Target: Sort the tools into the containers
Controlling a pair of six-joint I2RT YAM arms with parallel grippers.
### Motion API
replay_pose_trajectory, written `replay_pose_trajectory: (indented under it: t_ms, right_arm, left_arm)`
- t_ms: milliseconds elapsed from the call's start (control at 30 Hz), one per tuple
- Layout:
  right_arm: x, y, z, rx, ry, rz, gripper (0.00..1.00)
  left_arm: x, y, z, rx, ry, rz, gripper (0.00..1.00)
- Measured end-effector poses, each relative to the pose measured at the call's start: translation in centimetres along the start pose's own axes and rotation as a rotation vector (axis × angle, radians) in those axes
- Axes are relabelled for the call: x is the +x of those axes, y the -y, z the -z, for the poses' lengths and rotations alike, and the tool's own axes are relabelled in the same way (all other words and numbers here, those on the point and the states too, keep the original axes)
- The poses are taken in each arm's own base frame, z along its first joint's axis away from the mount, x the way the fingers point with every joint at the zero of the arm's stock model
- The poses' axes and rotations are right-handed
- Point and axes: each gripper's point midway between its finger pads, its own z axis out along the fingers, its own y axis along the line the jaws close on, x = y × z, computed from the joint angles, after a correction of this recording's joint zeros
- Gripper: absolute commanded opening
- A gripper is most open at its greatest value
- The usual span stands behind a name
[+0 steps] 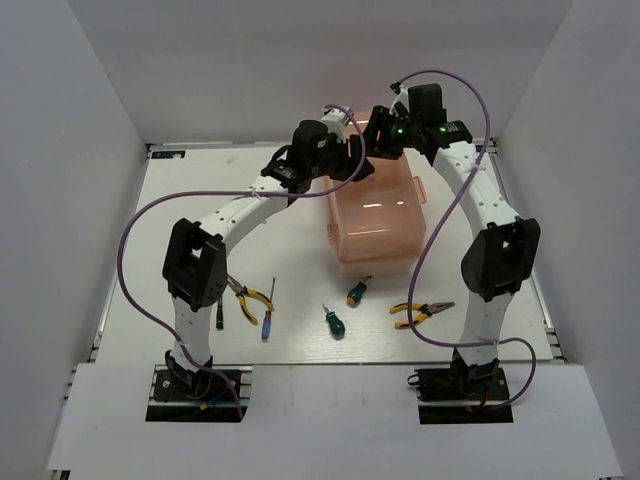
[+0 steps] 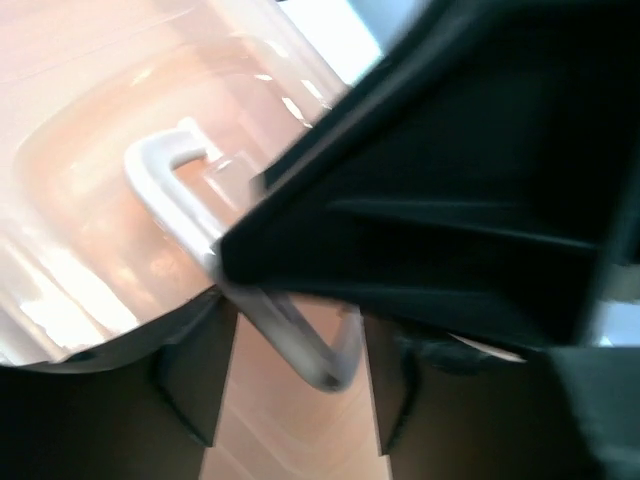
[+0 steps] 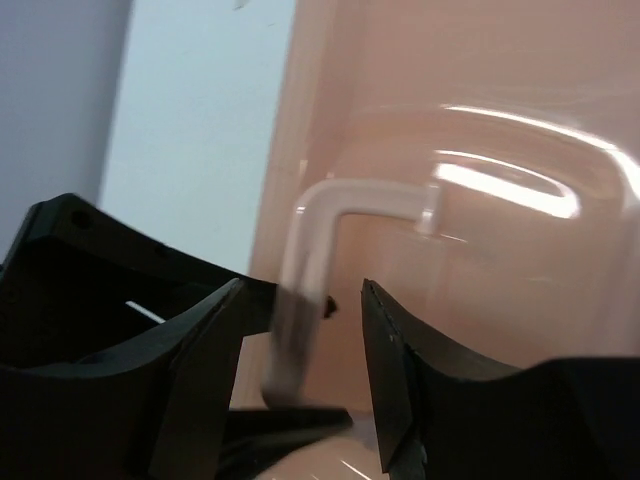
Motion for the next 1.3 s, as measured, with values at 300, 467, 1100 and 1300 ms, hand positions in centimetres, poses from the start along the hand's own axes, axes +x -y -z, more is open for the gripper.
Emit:
replay_pose_trajectory:
  t_ms: [300, 467, 1100, 1300]
  right_arm:
    - [-4.1, 3.3, 8.1, 0.349, 0.212, 0.198, 0.57]
    - [-4.4, 8.9, 12.1, 0.491, 0.247, 0.159, 0.58]
    - [7.8, 21.8, 5.0, 0.222, -0.113, -0.254, 0.41]
    - [8.2, 22.8, 4.1, 0.197, -0.109, -0.295, 0.03]
  left_arm:
    - [0.0, -1.0, -0.7, -0.12, 0.007, 0.037, 0.42]
    - [-0.5, -1.3, -1.3, -0.156, 0.007, 0.088, 0.16]
    - [-1.2, -1.4, -1.8, -0.175, 0.013, 0.111, 0.0]
    - [-1.4, -1.4, -1.6, -0.183, 0.013, 0.111, 0.0]
